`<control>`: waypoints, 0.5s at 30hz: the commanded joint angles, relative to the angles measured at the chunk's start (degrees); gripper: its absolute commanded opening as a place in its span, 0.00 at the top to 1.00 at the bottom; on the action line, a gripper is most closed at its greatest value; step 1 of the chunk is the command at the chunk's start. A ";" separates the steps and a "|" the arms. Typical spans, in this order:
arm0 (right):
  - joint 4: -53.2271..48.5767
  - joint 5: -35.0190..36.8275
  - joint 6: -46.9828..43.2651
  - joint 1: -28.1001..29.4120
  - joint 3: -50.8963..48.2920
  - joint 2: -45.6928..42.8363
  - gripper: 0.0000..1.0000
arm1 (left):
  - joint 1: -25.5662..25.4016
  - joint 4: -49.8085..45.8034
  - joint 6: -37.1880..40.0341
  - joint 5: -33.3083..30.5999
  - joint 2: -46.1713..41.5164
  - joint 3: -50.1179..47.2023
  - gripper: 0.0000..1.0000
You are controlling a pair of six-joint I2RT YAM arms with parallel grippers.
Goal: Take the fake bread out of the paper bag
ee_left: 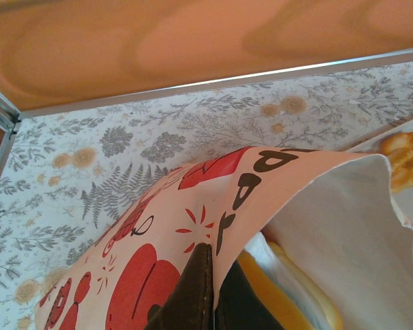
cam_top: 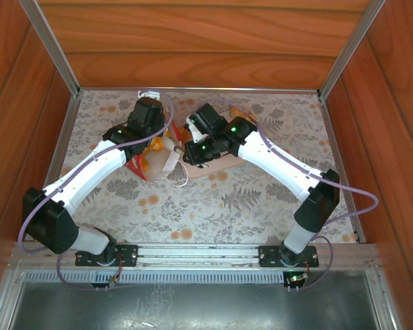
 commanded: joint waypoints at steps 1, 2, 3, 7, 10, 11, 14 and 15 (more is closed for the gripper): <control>0.55 -3.76 0.29 0.46 0.54 -4.15 0.94 | 0.46 0.65 1.08 -2.83 1.27 1.23 1.00; 0.33 -4.42 0.21 0.46 0.57 -4.49 0.94 | 0.43 0.49 1.31 -2.95 1.80 1.56 1.00; 0.16 -5.04 0.16 0.50 0.53 -4.80 0.94 | 0.40 0.21 1.42 -3.16 2.36 1.92 1.00; -1.65 -5.79 -0.06 0.49 -0.28 -6.44 0.93 | 0.45 -0.28 1.62 -3.21 3.97 3.17 1.00; -4.09 -4.50 0.09 0.47 -1.58 -7.86 0.93 | 0.40 -0.32 1.62 -3.43 4.61 3.65 1.00; -4.64 -4.27 0.12 0.46 -2.02 -8.40 0.93 | 0.44 -0.33 1.69 -3.53 4.76 3.72 1.00; -5.74 -4.07 0.27 0.46 -3.83 -10.65 0.93 | 0.45 -0.33 1.71 -3.67 5.25 4.08 1.00; -6.09 -4.12 0.30 0.53 -4.31 -11.32 0.93 | 0.42 -0.32 1.62 -3.75 5.43 4.17 1.00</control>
